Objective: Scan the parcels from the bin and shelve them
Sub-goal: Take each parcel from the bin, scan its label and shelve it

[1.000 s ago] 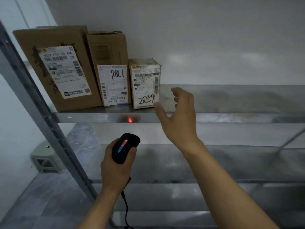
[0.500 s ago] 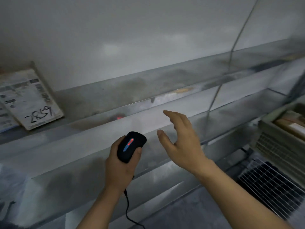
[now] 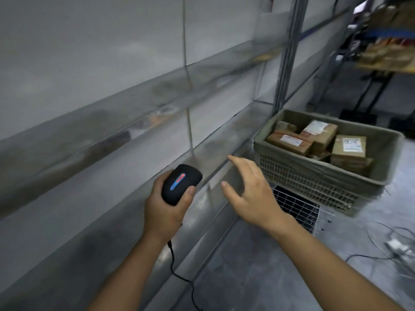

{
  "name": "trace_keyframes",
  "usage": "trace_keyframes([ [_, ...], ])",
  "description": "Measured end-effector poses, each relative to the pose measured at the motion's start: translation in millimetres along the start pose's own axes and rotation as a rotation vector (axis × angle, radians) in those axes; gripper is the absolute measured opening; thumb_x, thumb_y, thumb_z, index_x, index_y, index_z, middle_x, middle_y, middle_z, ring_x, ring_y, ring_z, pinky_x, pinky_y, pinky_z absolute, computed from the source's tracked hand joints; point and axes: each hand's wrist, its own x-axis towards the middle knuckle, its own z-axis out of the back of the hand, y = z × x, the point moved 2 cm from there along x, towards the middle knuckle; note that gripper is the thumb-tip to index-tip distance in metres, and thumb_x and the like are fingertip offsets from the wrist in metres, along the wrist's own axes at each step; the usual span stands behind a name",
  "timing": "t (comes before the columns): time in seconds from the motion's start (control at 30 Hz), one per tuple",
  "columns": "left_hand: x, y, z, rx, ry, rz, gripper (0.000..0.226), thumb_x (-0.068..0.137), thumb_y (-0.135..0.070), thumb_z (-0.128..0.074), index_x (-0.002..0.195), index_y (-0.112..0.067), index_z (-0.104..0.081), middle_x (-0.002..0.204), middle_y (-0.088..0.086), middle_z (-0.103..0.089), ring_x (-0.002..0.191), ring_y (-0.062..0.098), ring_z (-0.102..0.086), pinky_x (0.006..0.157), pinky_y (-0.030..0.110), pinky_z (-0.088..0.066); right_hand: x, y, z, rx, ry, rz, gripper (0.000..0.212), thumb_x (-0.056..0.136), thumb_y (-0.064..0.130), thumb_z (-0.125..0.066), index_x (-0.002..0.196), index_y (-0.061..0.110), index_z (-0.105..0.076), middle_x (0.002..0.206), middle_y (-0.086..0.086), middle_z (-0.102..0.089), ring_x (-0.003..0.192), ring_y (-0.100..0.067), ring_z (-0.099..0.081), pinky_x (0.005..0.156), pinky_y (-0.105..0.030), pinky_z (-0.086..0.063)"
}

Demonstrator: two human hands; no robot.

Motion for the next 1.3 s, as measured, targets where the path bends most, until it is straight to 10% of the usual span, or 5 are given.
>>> trace_keyframes([
  [0.2, 25, -24, -93, -0.073, 0.129, -0.017, 0.047, 0.073, -0.049, -0.083, 0.111, -0.06, -0.06, 0.107, -0.027, -0.07, 0.091, 0.012, -0.072, 0.078, 0.045, -0.062, -4, -80, 54, -0.045, -0.048, -0.14, 0.062, 0.096, 0.042, -0.06, 0.151, 0.025, -0.04, 0.148, 0.007, -0.043, 0.138, -0.01, -0.04, 0.115, -0.037, -0.038],
  [0.67, 77, -42, -251, -0.122, 0.39, -0.039, 0.063, 0.068, -0.061, -0.08, 0.124, -0.041, -0.061, 0.106, -0.009, -0.073, 0.082, 0.024, -0.07, 0.078, 0.057, -0.061, -10, -196, 123, -0.107, -0.195, -0.453, 0.063, 0.097, 0.041, -0.06, 0.154, 0.028, -0.037, 0.151, 0.008, -0.04, 0.139, -0.01, -0.036, 0.116, -0.031, -0.033],
  [1.3, 218, -18, -416, -0.288, 0.663, -0.086, 0.048, 0.072, -0.049, -0.081, 0.116, -0.042, -0.063, 0.107, -0.02, -0.072, 0.094, 0.005, -0.071, 0.081, 0.026, -0.059, 83, -320, 130, -0.2, -0.387, -0.877, 0.061, 0.096, 0.038, -0.063, 0.152, 0.027, -0.039, 0.149, 0.006, -0.042, 0.138, -0.015, -0.04, 0.114, -0.038, -0.036],
])
